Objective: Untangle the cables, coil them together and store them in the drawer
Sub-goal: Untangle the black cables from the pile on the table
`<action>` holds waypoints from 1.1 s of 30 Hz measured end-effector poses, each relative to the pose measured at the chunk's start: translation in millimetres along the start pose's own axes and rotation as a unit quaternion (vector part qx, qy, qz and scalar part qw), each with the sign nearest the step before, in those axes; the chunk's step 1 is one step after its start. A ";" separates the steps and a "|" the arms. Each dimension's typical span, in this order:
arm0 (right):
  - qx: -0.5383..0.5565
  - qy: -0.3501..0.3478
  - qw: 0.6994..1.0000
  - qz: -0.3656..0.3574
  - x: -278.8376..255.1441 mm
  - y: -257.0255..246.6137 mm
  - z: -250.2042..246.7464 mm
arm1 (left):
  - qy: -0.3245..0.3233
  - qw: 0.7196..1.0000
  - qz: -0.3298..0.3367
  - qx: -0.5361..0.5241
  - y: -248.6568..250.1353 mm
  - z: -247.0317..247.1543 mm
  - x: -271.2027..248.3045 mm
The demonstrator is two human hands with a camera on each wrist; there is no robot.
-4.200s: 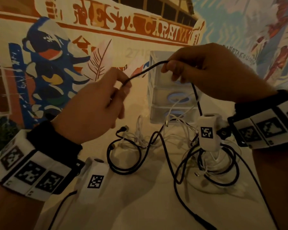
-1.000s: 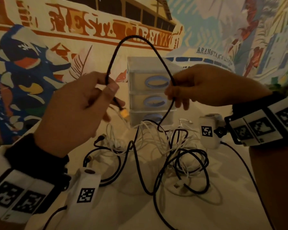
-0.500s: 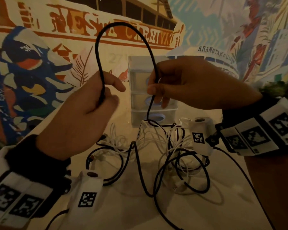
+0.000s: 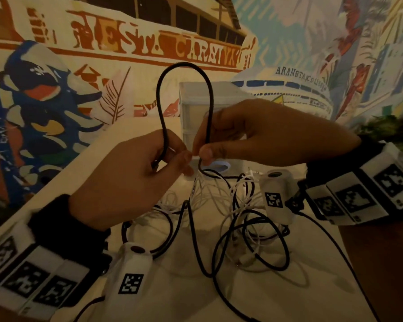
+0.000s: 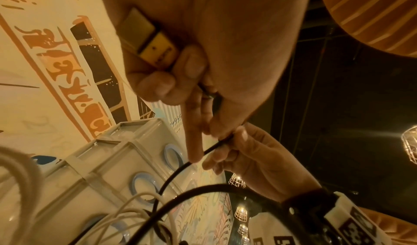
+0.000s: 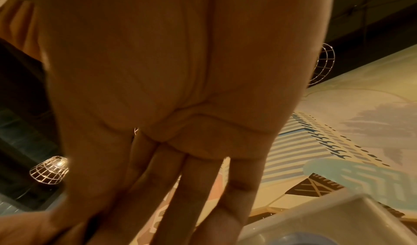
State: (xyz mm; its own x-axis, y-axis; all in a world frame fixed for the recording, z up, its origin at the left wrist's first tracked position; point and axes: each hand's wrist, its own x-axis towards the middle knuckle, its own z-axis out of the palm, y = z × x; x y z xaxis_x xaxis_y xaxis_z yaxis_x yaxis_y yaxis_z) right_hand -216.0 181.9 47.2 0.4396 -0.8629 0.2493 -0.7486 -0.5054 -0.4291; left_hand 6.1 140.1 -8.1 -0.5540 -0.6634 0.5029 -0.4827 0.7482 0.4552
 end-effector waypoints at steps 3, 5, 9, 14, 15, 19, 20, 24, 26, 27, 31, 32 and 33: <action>0.005 0.033 0.999 -0.003 0.7 1.2 -1.6 | -0.048 0.999 -0.007 -0.013 2.2 -2.3 -2.0; 0.010 0.016 1.000 -0.012 1.1 -0.4 0.2 | -0.064 0.998 0.007 0.009 5.2 -0.8 -2.8; -0.008 -0.032 0.999 -0.025 -0.3 -1.6 2.9 | -0.034 0.998 0.032 0.039 6.1 -0.3 -1.8; 0.026 -0.021 0.999 0.003 -4.5 0.7 -4.2 | 0.005 0.997 0.049 0.061 4.7 2.4 -4.0; 0.016 -0.011 0.999 0.026 -6.1 4.4 -6.8 | 0.009 0.997 0.044 0.059 3.4 2.7 -4.0; -0.151 -0.013 0.978 0.145 -16.5 31.4 -7.0 | 0.006 0.998 0.039 0.039 5.8 -1.3 -3.7; -0.162 -0.033 0.972 0.170 -20.1 37.6 -4.2 | 0.002 0.999 0.045 0.026 8.5 -2.6 -4.5; -0.155 -0.121 0.962 0.189 -30.5 52.3 16.6 | -0.048 0.994 0.093 0.001 21.0 -9.0 -12.0; -0.153 -0.110 0.966 0.175 -32.9 55.6 26.3 | -0.092 0.990 0.103 0.004 21.6 -12.1 -11.8; -0.152 -0.093 0.970 0.167 -33.4 57.7 29.0 | -0.112 0.988 0.103 0.006 20.7 -13.7 -11.6; -0.101 -0.055 0.978 0.175 -30.6 66.0 26.5 | -0.173 0.976 0.091 0.093 22.6 -22.3 -13.0; -0.089 -0.050 0.978 0.181 -29.1 65.8 24.9 | -0.175 0.973 0.091 0.117 24.4 -23.6 -14.3; -0.083 -0.042 0.978 0.187 -27.7 65.6 24.1 | -0.179 0.970 0.088 0.135 26.5 -24.3 -16.1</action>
State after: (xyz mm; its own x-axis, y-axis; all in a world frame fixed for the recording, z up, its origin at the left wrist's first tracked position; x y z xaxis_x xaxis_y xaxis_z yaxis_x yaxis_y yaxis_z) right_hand -265.4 172.7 -8.7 0.1544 -0.9876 0.0271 -0.9316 -0.1547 -0.3290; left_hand 18.7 170.4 13.7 -0.8211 -0.5154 0.2452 -0.4927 0.8569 0.1514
